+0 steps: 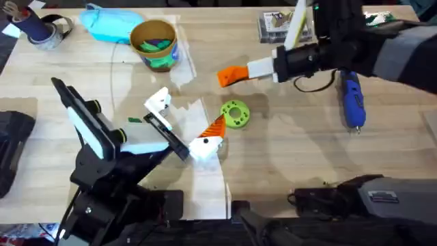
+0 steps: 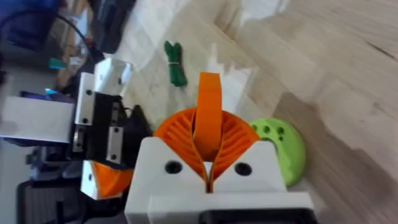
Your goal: Pick up the gripper from the table and insert it into the empty holder that is missing its gripper. Then pick up a screw, insert it into the mounting hole, and use the screwdriver to tighten it. Finally, clean up the table by picking up the vegetable and placing it into the bucket.
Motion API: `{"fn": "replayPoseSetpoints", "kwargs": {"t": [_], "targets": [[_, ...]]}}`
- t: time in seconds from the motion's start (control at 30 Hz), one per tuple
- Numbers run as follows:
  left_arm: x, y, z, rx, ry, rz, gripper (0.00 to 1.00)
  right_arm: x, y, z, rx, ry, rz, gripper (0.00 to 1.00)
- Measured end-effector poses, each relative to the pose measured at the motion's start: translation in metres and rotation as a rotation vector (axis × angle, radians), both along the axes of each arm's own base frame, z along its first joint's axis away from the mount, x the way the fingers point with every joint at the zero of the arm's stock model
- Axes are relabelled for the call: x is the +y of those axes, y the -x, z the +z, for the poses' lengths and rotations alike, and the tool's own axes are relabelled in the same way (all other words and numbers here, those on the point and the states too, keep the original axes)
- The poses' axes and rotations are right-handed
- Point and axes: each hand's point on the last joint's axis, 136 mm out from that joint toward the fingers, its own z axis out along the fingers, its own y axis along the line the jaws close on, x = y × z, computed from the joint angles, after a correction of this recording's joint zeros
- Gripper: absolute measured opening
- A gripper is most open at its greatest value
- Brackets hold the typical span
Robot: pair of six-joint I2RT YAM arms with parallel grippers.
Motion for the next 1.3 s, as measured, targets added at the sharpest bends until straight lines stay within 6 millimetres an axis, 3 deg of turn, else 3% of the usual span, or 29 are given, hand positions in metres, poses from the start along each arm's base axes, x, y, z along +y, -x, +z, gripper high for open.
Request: {"fn": "replayPoseSetpoints", "kwargs": {"t": [0.23,0.67,1.13,1.3], "targets": [[0.0,0.0,0.0,0.0,0.0,0.0,0.991,0.031,-0.007,0.016,0.042,-0.117,0.011,0.01],[0.0,0.0,0.0,0.0,0.0,-0.002,0.991,0.077,0.032,0.009,0.277,-0.155,0.138,0.009],[-0.009,0.01,0.0,0.001,0.004,-0.077,0.991,0.088,0.066,0.029,0.352,-0.247,0.304,0.009],[-0.012,0.013,0.001,0.001,0.005,-0.1,0.991,0.092,0.07,0.021,0.398,-0.252,0.331,0.009]]}}
